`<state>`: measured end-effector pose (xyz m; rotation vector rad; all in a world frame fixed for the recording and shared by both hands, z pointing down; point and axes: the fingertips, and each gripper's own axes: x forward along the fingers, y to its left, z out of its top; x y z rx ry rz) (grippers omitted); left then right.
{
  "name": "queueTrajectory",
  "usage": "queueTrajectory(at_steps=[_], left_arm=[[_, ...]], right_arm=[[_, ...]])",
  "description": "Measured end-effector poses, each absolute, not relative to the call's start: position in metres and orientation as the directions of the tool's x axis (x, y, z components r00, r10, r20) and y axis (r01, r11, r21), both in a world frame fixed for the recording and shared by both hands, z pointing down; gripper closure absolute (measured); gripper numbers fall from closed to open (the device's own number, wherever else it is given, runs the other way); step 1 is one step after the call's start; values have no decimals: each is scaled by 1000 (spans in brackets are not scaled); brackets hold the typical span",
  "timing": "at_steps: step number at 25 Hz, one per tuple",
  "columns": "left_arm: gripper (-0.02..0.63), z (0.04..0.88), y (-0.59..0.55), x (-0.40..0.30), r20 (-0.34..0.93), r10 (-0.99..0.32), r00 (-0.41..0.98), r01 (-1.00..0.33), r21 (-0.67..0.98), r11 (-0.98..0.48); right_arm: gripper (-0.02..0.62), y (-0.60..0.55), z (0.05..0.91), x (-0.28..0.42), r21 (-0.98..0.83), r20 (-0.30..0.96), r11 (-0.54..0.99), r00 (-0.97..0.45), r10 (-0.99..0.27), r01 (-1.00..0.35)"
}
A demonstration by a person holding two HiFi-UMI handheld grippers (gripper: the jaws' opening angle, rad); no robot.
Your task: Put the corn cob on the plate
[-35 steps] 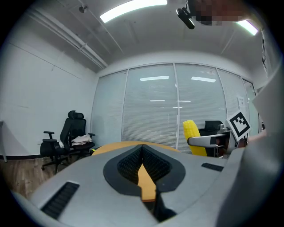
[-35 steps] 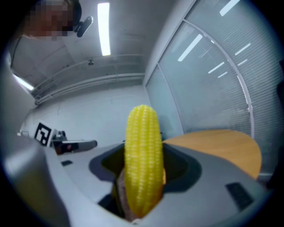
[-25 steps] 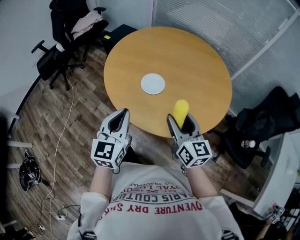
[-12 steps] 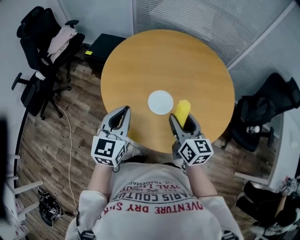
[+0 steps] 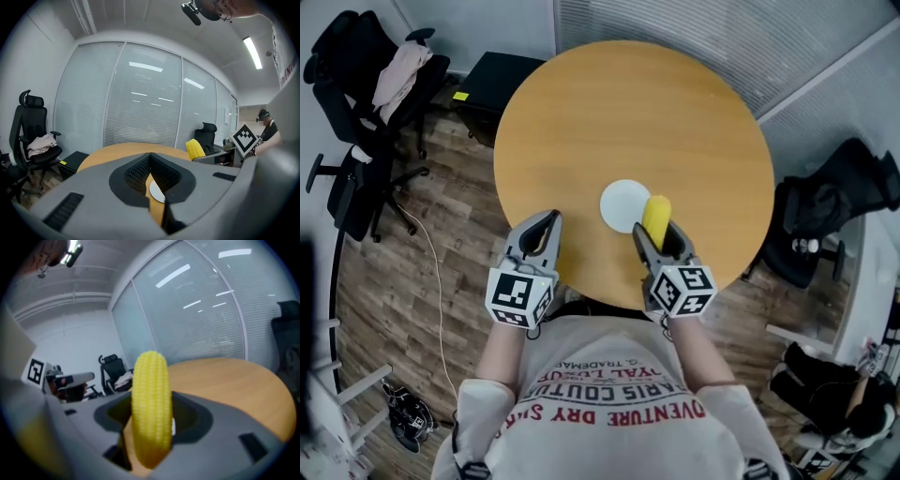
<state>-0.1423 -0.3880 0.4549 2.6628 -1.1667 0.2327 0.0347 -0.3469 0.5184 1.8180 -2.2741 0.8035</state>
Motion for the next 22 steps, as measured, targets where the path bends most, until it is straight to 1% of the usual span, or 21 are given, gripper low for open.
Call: queueTrajectory(at_steps=[7, 12, 17, 22], left_arm=[[572, 492, -412, -139, 271, -713, 647, -761, 166, -627], [572, 526, -416, -140, 329, -723, 607, -792, 179, -583], [572, 552, -413, -140, 387, -726, 569, -820, 197, -537], [572, 560, -421, -144, 402, -736, 544, -837, 203, -508]], right_arm=[[328, -375, 590, 44, -316, 555, 143, -305, -774, -938], [328, -391, 644, 42, -320, 651, 149, -331, -683, -936], [328, -408, 674, 40, -311, 700, 190, -360, -616, -931], [328, -418, 693, 40, -292, 735, 215, -362, -573, -932]])
